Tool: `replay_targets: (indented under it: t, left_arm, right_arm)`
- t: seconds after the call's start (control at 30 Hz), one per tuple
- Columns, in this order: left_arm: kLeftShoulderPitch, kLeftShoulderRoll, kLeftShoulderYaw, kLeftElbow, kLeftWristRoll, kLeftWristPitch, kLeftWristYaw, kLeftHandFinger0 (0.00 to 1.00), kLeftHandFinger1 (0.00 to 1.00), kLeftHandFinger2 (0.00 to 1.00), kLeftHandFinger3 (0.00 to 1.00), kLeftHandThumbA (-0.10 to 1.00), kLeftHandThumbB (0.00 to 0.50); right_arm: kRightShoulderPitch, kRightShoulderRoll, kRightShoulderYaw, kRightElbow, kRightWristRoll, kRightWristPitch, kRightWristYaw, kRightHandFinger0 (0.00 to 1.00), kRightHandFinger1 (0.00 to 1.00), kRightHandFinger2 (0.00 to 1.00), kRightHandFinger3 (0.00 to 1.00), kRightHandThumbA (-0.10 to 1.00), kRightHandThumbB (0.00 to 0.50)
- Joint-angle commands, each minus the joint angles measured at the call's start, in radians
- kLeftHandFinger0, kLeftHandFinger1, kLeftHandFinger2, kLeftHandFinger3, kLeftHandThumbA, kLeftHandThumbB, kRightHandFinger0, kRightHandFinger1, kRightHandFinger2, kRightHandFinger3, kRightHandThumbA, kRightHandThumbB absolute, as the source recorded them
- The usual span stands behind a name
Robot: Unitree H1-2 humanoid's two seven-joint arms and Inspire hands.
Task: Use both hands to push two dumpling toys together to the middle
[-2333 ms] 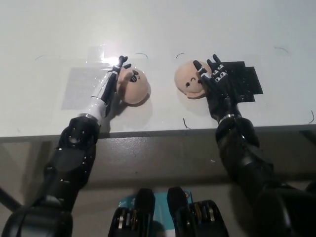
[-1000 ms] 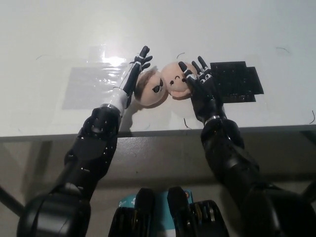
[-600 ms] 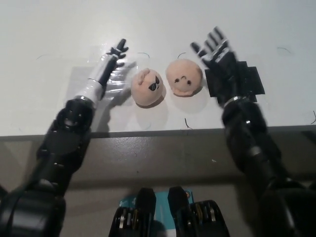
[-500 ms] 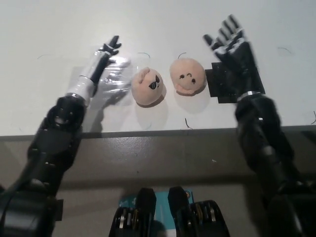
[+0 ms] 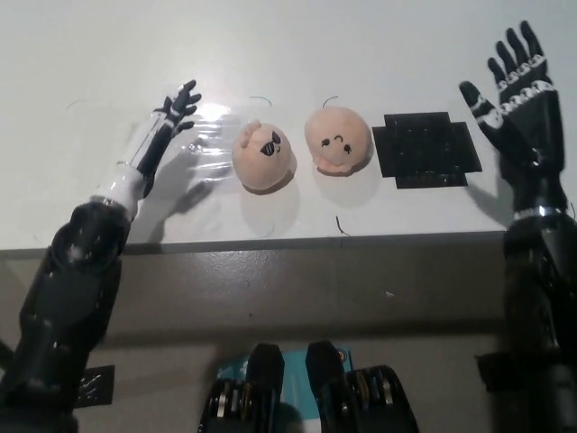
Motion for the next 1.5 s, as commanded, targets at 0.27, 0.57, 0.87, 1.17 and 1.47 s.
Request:
replay_targets:
  t: [0.27,0.57,0.87,1.17,1.47]
  left_arm:
    - [0.431,0.096,0.097,-1.007,-0.187,0.124,-0.042,1.00,1.00,1.00,1.00,1.00,0.377]
    - [0.699,0.103,0.153,-1.210,-0.255,0.083,-0.022,1.00,1.00,1.00,1.00,1.00,0.420]
    - [0.884,0.092,0.159,-1.153,-0.264,0.026,-0.048,1.00,1.00,1.00,1.00,1.00,0.367]
    - [0.931,0.063,0.145,-0.907,-0.151,-0.101,-0.049,1.00,1.00,1.00,1.00,1.00,0.251]
    - [0.862,0.065,0.166,-0.648,-0.145,-0.114,-0.037,1.00,1.00,1.00,1.00,1.00,0.212]
  right_arm:
    - [0.288,-0.032,0.091,-0.672,0.011,0.119,0.041,1.00,1.00,1.00,1.00,1.00,0.186]
    - [0.443,-0.026,0.142,-0.692,0.023,0.106,0.070,1.00,1.00,1.00,1.00,1.00,0.226]
    - [0.570,-0.036,0.158,-0.542,-0.001,0.060,0.069,1.00,1.00,1.00,1.00,1.00,0.231]
    - [0.602,-0.033,0.180,-0.357,0.019,0.020,0.087,1.00,1.00,1.00,1.00,0.99,0.188]
    - [0.594,-0.022,0.184,-0.162,-0.020,-0.045,0.081,1.00,1.00,1.00,1.00,1.00,0.194]
